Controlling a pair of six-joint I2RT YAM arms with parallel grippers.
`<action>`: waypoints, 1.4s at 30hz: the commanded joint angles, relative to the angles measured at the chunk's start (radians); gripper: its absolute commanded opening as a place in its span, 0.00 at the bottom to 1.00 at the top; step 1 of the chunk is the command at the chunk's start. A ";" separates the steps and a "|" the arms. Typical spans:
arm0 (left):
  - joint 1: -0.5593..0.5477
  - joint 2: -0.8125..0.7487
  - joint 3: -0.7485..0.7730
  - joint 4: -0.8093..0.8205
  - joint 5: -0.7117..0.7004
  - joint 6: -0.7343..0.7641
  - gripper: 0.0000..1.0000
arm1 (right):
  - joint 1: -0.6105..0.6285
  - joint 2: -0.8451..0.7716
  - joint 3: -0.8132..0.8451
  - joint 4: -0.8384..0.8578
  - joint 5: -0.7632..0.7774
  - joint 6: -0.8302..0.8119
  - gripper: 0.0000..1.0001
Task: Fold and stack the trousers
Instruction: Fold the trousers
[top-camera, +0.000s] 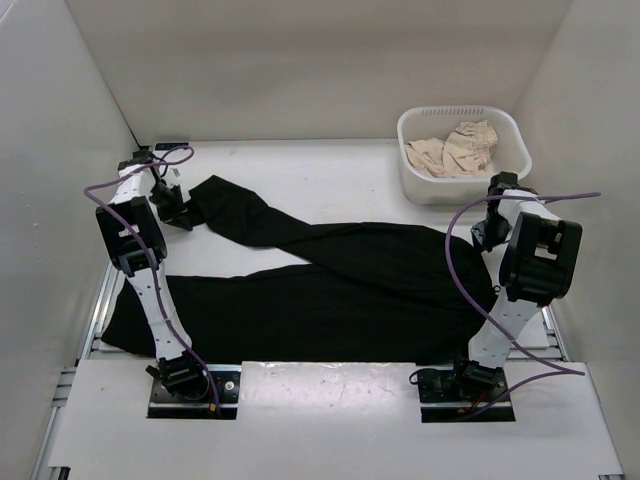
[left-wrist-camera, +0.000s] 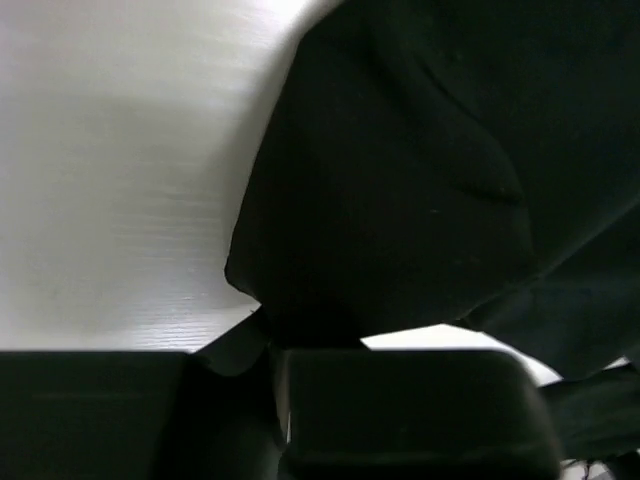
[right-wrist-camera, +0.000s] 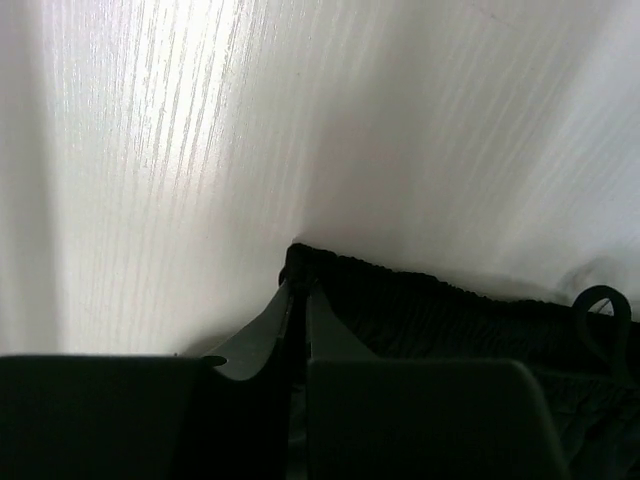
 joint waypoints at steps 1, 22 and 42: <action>-0.005 0.020 0.042 0.023 -0.043 0.006 0.14 | 0.001 -0.049 0.019 -0.021 0.055 -0.052 0.00; 0.139 -0.489 -0.095 0.002 -0.491 0.006 0.14 | -0.033 -0.482 0.056 -0.001 0.026 -0.380 0.00; 0.196 -0.553 -0.157 0.002 -0.684 0.006 0.14 | -0.108 -0.549 0.075 -0.159 -0.112 -0.373 0.00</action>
